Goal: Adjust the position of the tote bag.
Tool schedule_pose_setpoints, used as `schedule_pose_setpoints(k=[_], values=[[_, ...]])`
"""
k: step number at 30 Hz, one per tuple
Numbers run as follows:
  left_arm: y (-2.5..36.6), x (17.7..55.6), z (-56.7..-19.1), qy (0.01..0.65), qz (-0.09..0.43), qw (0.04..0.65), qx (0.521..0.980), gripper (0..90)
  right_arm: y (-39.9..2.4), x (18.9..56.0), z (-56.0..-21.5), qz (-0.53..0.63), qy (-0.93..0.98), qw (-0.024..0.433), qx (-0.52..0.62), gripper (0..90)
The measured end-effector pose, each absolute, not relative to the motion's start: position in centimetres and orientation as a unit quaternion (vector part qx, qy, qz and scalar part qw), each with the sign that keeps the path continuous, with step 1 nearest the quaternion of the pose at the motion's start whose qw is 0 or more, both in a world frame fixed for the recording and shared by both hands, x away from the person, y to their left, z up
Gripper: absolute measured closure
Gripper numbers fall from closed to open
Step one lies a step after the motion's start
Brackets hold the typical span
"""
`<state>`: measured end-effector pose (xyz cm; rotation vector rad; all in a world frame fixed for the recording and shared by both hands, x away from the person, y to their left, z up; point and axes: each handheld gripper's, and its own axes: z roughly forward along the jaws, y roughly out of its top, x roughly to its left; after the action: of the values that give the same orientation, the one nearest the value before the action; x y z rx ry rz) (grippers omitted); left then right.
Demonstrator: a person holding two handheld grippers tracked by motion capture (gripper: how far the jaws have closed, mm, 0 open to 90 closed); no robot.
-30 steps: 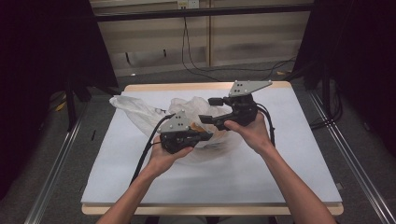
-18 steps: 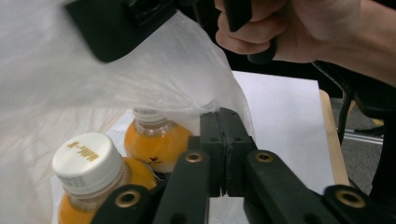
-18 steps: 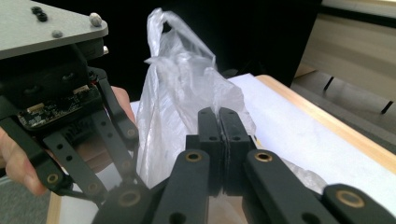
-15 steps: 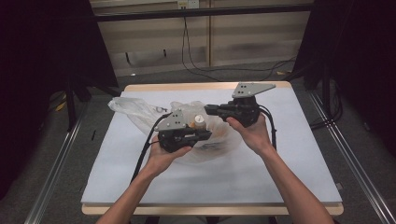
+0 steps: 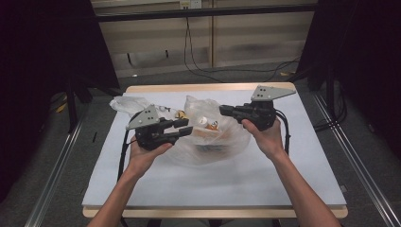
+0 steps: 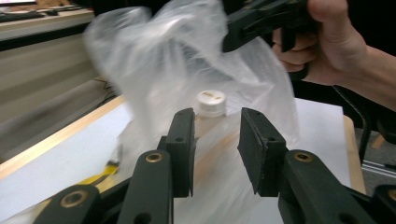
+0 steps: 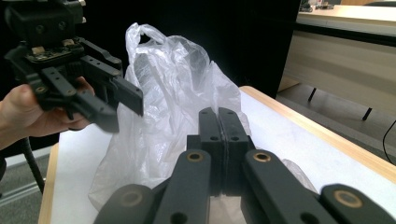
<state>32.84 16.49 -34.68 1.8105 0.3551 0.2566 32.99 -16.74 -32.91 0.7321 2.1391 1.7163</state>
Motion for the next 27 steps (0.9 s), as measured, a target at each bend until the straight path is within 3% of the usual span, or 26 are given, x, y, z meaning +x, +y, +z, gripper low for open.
schedule_pose_setpoints(k=[11,27], values=[[19.4,32.5,-34.2,0.163,0.133,0.598,0.773,76.8,-18.9,32.5,-33.5,0.617,0.721,0.157,0.272,90.0],[25.5,33.2,-34.0,0.226,0.179,0.594,0.751,73.1,-20.7,32.2,-33.1,0.622,0.708,0.176,0.285,90.0]])
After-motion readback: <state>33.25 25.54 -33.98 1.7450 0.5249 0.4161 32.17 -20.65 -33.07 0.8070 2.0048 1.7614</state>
